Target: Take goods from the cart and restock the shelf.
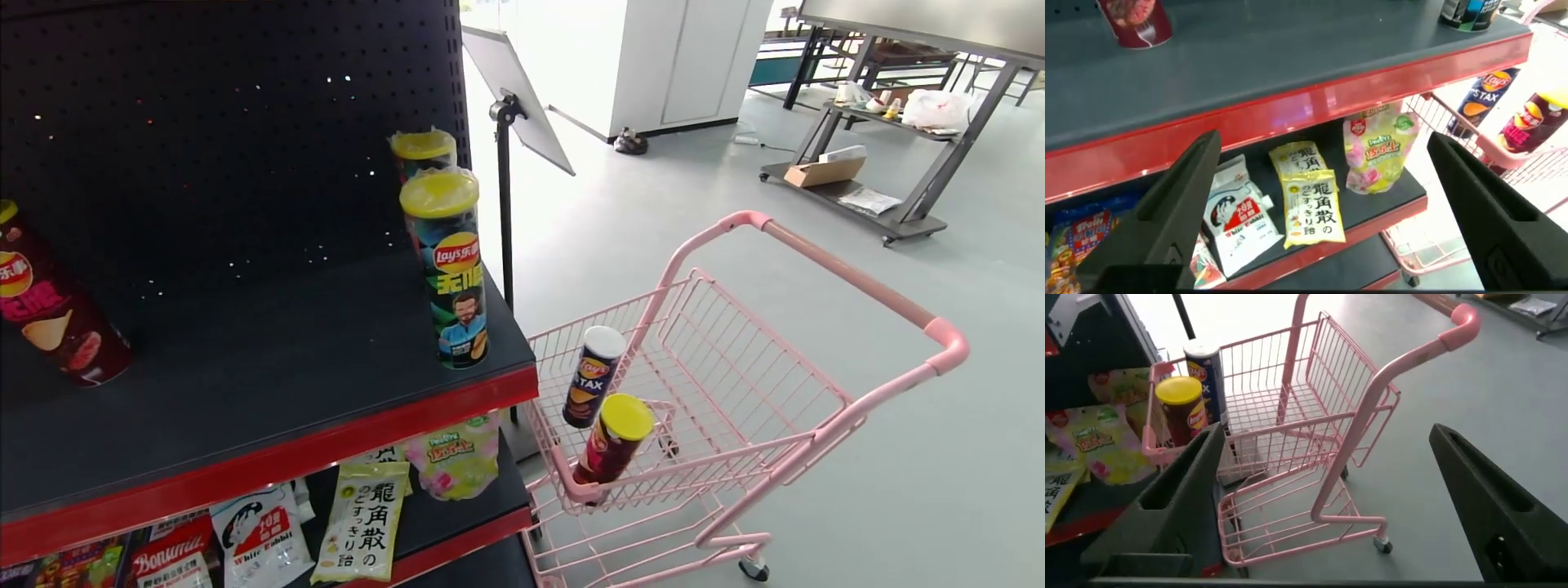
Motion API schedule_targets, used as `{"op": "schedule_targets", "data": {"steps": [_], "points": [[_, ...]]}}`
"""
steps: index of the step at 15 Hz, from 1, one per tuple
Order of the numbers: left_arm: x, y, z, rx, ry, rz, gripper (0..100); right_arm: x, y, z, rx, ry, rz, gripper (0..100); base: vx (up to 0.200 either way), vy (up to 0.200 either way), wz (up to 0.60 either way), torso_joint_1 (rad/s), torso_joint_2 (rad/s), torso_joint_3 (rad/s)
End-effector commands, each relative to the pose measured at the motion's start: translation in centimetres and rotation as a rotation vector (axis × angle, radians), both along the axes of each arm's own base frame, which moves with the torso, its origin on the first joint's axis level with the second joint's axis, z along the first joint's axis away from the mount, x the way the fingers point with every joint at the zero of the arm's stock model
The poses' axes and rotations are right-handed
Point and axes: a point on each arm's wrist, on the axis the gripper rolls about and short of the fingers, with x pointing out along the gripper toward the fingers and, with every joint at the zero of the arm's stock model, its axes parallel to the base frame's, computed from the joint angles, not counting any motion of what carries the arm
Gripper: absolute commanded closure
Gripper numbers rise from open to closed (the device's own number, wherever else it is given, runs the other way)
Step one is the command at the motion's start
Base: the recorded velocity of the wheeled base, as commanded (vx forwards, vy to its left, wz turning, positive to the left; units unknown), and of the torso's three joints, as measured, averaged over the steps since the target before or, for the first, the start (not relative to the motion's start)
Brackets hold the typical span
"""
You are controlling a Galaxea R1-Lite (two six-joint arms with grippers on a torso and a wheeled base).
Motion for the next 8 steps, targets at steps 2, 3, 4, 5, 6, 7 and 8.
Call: {"op": "schedule_targets", "data": {"steps": [2, 3, 4, 5, 6, 7, 8], "points": [[0.0, 0.0, 0.0, 0.0, 0.001, -0.002, 0, 0.0, 0.0, 0.0, 0.001, -0.001, 0.0, 0, 0.0, 0.0, 0.0, -0.141, 0.36, 0.212], [0.0, 0.0, 0.0, 0.0, 0.001, 0.0, 0, 0.0, 0.0, 0.0, 0.001, -0.001, 0.0, 0, 0.0, 0.0, 0.0, -0.139, 0.36, 0.212], [0.0, 0.0, 0.0, 0.0, 0.001, 0.0, 0, 0.0, 0.0, 0.0, 0.001, -0.001, 0.0, 0, 0.0, 0.0, 0.0, -0.129, 0.36, 0.217], [0.0, 0.0, 0.0, 0.0, 0.001, 0.0, 0, 0.0, 0.0, 0.0, 0.001, -0.001, 0.0, 0, 0.0, 0.0, 0.0, -0.134, 0.36, 0.227], [0.0, 0.0, 0.0, 0.0, 0.001, -0.002, 0, 0.0, 0.0, 0.0, 0.001, -0.001, 0.0, 0, 0.0, 0.0, 0.0, -0.139, 0.36, 0.246], [0.0, 0.0, 0.0, 0.0, 0.001, 0.0, 0, 0.0, 0.0, 0.0, 0.0, 0.0, 0.0, 0, 0.0, 0.0, 0.0, -0.149, 0.39, 0.246], [0.0, 0.0, 0.0, 0.0, 0.001, 0.0, 0, 0.0, 0.0, 0.0, 0.0, 0.0, 0.0, 0, 0.0, 0.0, 0.0, -0.154, 0.37, 0.232]]}}
